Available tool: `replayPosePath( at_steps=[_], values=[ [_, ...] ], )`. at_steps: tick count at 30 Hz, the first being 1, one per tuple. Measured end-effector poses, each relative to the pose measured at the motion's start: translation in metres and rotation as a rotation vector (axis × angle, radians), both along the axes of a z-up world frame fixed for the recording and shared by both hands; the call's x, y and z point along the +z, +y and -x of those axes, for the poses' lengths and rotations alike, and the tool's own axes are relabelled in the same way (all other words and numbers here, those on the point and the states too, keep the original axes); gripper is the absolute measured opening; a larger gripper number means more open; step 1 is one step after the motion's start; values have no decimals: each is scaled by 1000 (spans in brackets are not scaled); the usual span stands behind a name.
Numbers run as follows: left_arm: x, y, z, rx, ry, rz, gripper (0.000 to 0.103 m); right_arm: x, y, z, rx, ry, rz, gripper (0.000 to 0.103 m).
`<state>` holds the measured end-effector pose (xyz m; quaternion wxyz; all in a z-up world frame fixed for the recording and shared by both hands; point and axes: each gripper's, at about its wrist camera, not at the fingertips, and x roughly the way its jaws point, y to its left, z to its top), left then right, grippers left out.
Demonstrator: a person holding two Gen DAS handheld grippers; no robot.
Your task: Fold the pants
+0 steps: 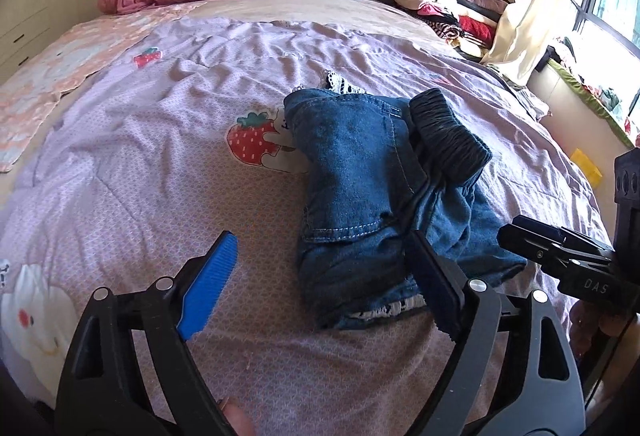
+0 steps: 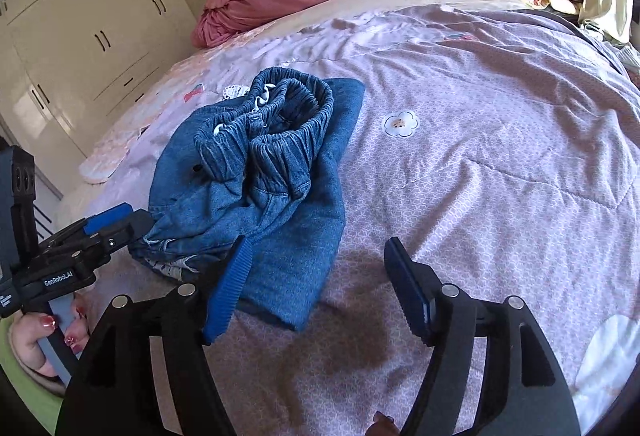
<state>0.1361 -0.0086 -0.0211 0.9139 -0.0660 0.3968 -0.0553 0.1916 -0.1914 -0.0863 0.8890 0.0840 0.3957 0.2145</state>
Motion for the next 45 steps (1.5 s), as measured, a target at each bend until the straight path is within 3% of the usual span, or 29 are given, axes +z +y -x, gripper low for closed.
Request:
replayPosePath(
  at_steps=[16,18,27,38,45],
  values=[
    [24,-6,54,-14,-29,-19,93,39,-12,58,-17,-116,26,86],
    [26,-7,61,-14,-31,-20,93,43,-13,69,-20,-137,34,91],
    [26,-13,99,-26,-40,-20,93,51,-15,112,-44,-195,101,98],
    [16,-19,136,-6,-45,-7,93,43,-16,152,-128,-239,196,98],
    [7,-23,146,-17,-27,-10,93,34,-19,157,-129,-201,183,98]
  ],
)
